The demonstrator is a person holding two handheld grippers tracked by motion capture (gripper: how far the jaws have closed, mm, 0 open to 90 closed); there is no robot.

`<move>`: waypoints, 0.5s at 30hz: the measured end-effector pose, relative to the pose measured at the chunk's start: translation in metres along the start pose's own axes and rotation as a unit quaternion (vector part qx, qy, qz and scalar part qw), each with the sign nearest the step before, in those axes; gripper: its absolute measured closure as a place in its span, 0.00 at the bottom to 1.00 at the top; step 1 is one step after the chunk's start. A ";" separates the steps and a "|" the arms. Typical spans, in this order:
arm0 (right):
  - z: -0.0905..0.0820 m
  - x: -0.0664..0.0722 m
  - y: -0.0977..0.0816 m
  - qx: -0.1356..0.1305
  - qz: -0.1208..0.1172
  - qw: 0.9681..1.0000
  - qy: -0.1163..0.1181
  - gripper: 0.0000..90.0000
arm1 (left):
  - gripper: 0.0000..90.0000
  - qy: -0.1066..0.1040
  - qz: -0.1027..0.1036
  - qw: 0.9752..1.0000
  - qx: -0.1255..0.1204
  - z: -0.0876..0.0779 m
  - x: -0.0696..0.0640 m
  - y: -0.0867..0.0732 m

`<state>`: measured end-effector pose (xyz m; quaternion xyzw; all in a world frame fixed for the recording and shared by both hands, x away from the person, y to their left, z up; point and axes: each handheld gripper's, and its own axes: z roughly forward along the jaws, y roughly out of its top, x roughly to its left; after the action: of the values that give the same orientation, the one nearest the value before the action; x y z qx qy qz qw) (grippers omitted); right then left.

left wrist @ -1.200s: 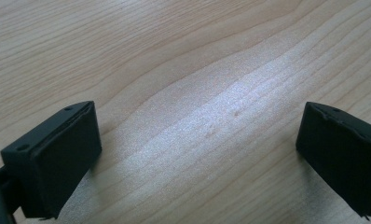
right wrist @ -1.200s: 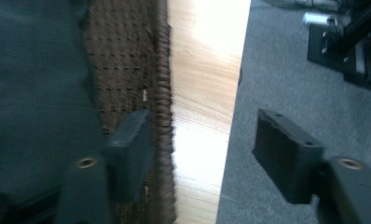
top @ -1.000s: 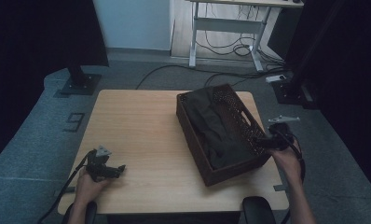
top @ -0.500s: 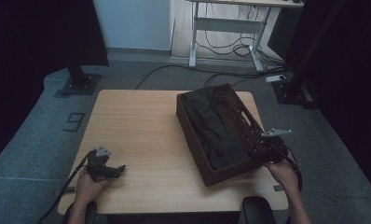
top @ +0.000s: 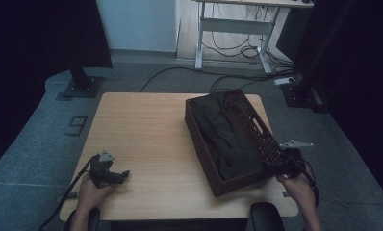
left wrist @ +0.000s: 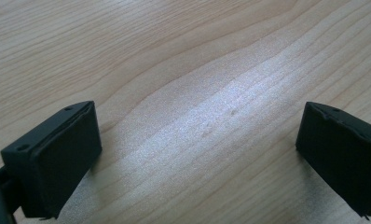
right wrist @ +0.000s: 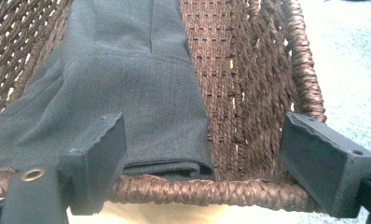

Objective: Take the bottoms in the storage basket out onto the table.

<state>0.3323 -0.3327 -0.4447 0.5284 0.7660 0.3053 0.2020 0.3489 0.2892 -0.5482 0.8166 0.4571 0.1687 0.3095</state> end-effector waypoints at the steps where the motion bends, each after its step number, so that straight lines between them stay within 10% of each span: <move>1: -0.002 0.000 -0.002 0.001 0.000 1.000 0.000 0.17 | 0.00 0.000 0.000 1.000 0.000 0.000 0.000 0.000; 15: -0.035 0.005 -0.037 0.003 0.015 1.000 -0.020 0.19 | 0.00 -0.001 0.002 1.000 0.000 0.000 -0.001 0.000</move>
<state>0.2830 -0.3465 -0.4440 0.5467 0.7547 0.2953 0.2108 0.3480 0.2888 -0.5481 0.8178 0.4551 0.1679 0.3095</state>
